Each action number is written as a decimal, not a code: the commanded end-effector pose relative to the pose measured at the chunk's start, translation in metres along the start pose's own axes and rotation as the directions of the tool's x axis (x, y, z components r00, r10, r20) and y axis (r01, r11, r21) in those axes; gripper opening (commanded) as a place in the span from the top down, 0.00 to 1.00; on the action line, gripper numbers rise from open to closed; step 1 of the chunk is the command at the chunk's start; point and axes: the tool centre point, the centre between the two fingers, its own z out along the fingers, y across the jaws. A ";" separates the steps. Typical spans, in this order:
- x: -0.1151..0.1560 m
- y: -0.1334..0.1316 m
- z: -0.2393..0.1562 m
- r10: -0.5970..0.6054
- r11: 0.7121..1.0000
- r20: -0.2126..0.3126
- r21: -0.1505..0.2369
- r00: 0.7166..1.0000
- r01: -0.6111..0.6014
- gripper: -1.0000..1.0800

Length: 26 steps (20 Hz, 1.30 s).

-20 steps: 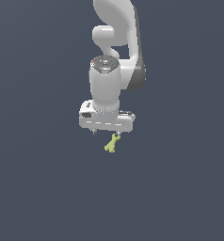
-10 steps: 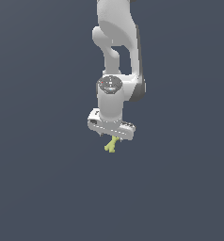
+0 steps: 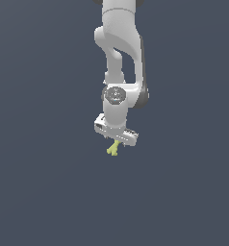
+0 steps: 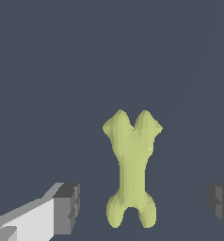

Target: Pick up the object and move it to a goal position.

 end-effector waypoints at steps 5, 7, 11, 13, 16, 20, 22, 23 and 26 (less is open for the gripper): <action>-0.002 0.000 0.004 0.013 1.000 0.003 -0.001 1.000 -0.013 0.04; -0.002 0.000 0.007 0.013 1.000 0.003 -0.001 1.000 -0.013 0.04; -0.003 0.000 0.020 0.015 1.000 0.003 -0.001 1.000 -0.015 0.04; -0.003 0.001 0.031 0.016 1.000 0.003 -0.001 1.000 -0.016 0.04; -0.004 0.001 0.045 0.017 1.000 0.003 -0.001 1.000 -0.017 0.04; -0.003 0.000 0.054 0.018 1.000 0.003 -0.001 1.000 -0.018 0.04; -0.003 0.000 0.055 0.018 1.000 0.003 -0.001 1.000 -0.018 0.04; -0.003 0.000 0.055 0.018 1.000 0.003 -0.001 1.000 -0.018 1.00; -0.003 0.000 0.055 0.018 1.000 0.003 -0.001 1.000 -0.018 1.00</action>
